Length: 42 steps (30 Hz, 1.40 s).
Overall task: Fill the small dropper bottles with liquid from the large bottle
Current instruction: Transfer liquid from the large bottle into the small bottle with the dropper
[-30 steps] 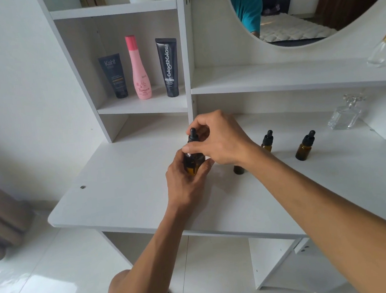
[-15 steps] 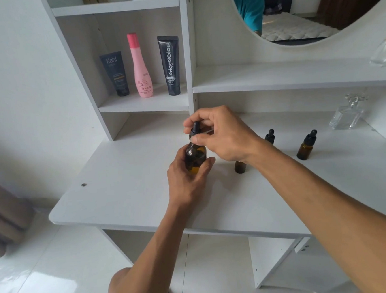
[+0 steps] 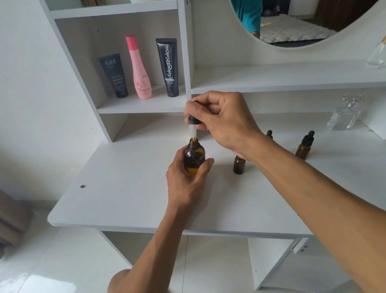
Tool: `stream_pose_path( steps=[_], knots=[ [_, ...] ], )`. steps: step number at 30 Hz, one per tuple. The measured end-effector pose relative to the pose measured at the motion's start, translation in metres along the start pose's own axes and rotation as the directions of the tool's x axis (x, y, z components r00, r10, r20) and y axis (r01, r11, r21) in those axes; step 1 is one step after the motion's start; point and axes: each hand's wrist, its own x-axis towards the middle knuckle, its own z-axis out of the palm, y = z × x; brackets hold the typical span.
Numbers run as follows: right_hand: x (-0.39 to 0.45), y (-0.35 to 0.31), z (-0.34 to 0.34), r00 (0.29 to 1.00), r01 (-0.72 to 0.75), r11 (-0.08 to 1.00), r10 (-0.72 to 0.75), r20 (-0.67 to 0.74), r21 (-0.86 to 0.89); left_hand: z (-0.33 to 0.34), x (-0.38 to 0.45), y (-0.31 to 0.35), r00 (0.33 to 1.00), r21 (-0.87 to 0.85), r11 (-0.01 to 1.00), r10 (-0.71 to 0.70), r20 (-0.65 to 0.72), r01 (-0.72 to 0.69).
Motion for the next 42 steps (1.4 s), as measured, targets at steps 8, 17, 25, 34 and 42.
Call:
stream_pose_path(
  steps=[8, 17, 25, 34, 42],
  knots=[
    [0.002, 0.006, 0.003, 0.997, 0.058, 0.996, -0.061, -0.042, -0.067, 0.000, 0.000, 0.001, 1.000, 0.007, 1.000, 0.000, -0.009, 0.000],
    [-0.001, 0.014, 0.006, 0.994, 0.089, 0.982, -0.097, -0.045, -0.165, 0.000, 0.000, -0.001, 1.000, -0.016, 1.000, -0.016, 0.005, 0.017],
    [-0.008, 0.025, 0.010, 0.996, 0.065, 0.976, -0.077, -0.050, -0.206, 0.001, -0.001, -0.002, 0.999, -0.036, 0.999, -0.035, 0.015, 0.036],
    [-0.005, 0.002, 0.002, 0.997, 0.033, 0.998, -0.037, -0.070, -0.056, 0.001, 0.000, -0.002, 1.000, -0.032, 0.999, -0.025, 0.011, 0.025],
    [0.002, -0.022, -0.008, 0.989, 0.035, 0.995, -0.022, -0.145, 0.090, 0.000, -0.001, 0.000, 1.000, -0.007, 1.000, -0.020, -0.002, 0.020]
  ],
)
